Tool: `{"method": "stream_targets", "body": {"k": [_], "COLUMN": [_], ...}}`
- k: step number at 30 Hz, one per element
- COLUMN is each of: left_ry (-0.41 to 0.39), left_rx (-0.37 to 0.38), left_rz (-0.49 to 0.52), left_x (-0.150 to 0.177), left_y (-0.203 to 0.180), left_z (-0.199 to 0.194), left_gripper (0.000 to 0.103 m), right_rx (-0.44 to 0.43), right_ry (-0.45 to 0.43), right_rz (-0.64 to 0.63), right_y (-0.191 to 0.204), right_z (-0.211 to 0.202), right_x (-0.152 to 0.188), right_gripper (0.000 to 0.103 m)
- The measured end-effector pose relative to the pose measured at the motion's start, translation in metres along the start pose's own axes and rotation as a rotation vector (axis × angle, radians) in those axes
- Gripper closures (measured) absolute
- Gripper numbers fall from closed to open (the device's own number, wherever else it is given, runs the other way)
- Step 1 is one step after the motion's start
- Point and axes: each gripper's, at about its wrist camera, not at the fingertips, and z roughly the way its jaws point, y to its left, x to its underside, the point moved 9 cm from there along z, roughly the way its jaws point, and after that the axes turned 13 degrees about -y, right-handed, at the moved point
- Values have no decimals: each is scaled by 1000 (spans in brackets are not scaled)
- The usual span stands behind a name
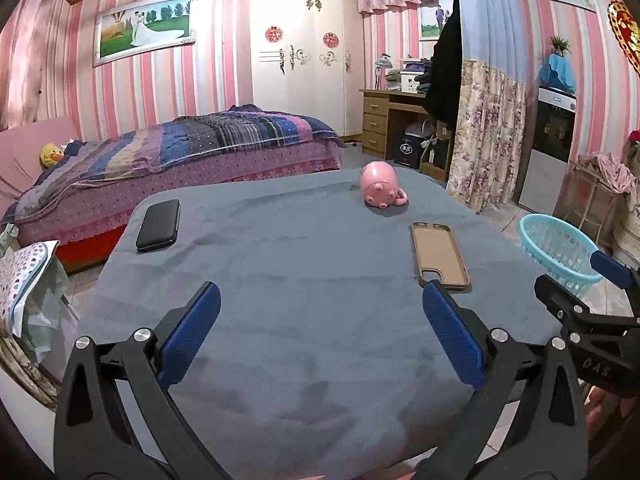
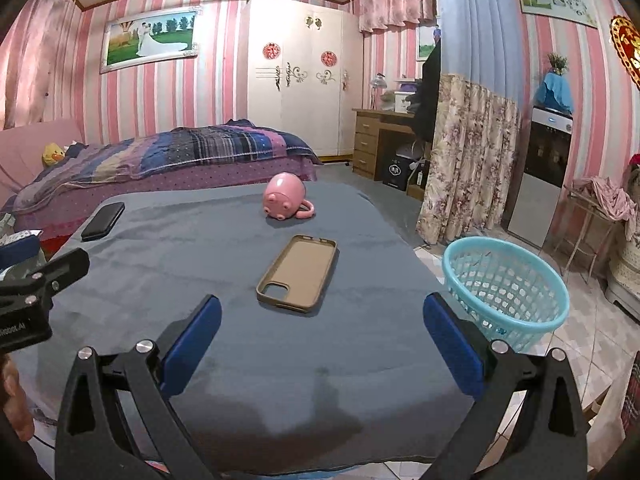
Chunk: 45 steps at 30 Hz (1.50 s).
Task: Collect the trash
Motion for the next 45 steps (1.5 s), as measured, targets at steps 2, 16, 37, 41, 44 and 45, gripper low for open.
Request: {"method": "stream_targets", "body": {"k": [2, 16, 37, 41, 44, 45], "left_ry": [-1, -15, -49, -53, -58, -59], "left_rx": [3, 10, 5, 7, 7, 8], "left_rz": [8, 26, 22, 21, 25, 26], "left_x": [0, 0, -8, -9, -11, -11], "left_y": [-4, -13, -12, -12, -12, -12], "left_z": [3, 7, -2, -3, -4, -4], "left_gripper": [5, 5, 5, 5, 5, 5], "right_rx": [0, 6, 10, 11, 12, 13], "right_ry": [-1, -35, -41, -41, -42, -43], "right_rz": [5, -1, -14, -14, -13, -13], "right_y": [-5, -10, -10, -10, -10, -10], "right_z": [4, 6, 5, 6, 6, 6], "right_x": [-1, -8, -9, -9, -10, -10], "right_gripper": [4, 4, 4, 4, 4, 4]}}
